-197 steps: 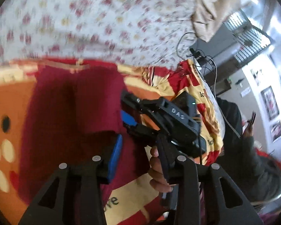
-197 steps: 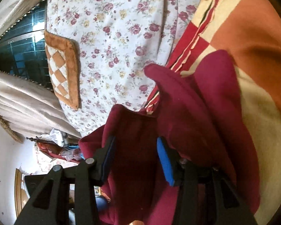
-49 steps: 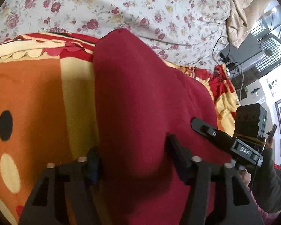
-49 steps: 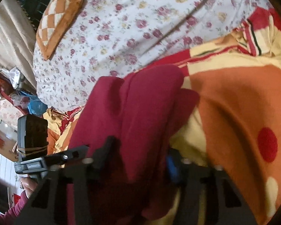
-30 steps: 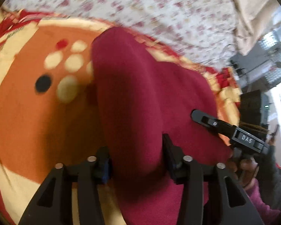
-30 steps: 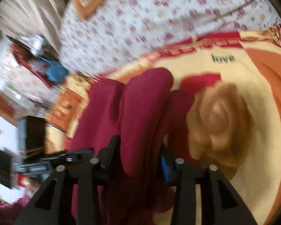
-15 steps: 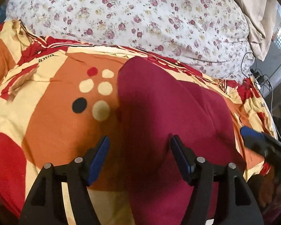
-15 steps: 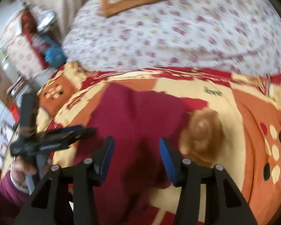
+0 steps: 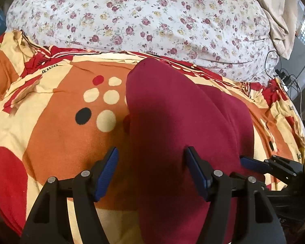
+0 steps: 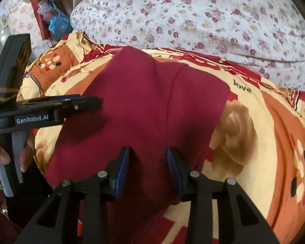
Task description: Fold small clothes
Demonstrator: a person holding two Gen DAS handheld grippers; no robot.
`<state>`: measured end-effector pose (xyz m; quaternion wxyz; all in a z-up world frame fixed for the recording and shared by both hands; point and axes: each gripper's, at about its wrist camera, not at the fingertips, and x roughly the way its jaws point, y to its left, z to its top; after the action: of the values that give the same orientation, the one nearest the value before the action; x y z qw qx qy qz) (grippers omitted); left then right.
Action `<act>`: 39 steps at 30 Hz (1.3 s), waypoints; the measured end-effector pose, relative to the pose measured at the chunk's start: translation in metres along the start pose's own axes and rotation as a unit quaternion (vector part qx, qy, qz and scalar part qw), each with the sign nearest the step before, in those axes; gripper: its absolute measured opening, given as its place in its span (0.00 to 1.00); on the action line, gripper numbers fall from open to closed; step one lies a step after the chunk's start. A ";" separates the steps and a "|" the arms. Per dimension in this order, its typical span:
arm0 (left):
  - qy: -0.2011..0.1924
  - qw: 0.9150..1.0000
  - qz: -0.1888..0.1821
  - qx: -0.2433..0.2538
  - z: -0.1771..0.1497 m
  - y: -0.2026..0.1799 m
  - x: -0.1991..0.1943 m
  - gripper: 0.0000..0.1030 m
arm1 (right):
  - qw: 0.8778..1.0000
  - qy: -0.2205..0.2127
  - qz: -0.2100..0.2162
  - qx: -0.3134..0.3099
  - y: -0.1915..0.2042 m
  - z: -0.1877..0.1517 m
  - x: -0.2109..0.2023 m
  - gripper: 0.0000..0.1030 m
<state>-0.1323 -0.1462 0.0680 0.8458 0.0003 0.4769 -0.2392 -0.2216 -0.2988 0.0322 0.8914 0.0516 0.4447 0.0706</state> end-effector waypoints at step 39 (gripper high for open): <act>-0.103 0.990 0.090 0.025 -0.027 -0.005 -0.046 0.57 | 0.985 -0.088 -0.128 0.077 0.002 -0.007 -0.040 0.79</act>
<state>-0.1760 -0.1262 0.0920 0.9083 0.0394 0.3792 -0.1724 -0.2516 -0.3040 0.0596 0.9220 0.0684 0.3721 -0.0831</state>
